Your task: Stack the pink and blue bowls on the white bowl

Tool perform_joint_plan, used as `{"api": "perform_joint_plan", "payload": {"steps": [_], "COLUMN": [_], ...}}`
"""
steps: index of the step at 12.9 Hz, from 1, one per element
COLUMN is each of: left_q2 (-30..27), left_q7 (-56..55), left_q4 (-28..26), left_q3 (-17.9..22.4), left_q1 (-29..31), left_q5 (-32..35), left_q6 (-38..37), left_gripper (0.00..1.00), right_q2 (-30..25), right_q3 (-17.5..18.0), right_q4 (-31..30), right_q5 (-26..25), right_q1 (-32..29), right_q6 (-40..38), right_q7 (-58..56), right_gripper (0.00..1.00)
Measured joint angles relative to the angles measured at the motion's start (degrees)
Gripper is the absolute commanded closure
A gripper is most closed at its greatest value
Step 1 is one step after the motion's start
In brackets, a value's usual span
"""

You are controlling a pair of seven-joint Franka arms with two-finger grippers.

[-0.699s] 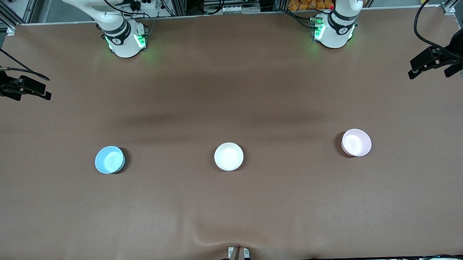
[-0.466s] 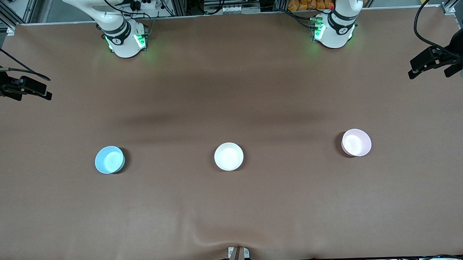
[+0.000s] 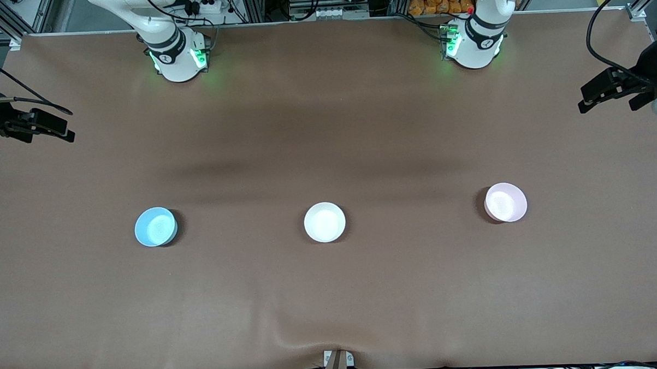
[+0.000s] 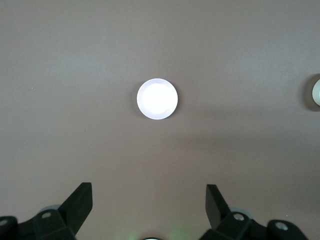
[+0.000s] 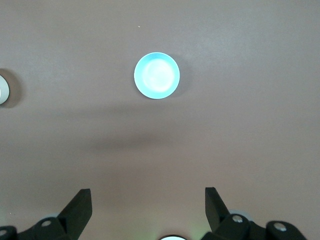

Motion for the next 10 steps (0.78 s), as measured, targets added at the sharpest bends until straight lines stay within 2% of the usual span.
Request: {"api": "perform_joint_plan", "payload": {"steps": [4, 10], "left_q2": [4.0, 9.3], "left_q7": [0.1, 1.1], "left_q4": [-0.8, -11.1], "left_q3": [0.3, 0.5], "left_q1": [1.1, 4.2], "left_q5": [0.0, 0.0], "left_q6": [1.6, 16.8], "left_gripper": [0.00, 0.00], "right_q2": [0.0, 0.0], "right_q3": [0.0, 0.0], "right_q4": [-0.2, -0.3], "right_q5": [0.0, 0.0], "right_q1": [0.0, 0.0], "right_q6": [0.0, 0.0], "right_q7": [0.0, 0.0], "right_gripper": [0.00, 0.00]}}
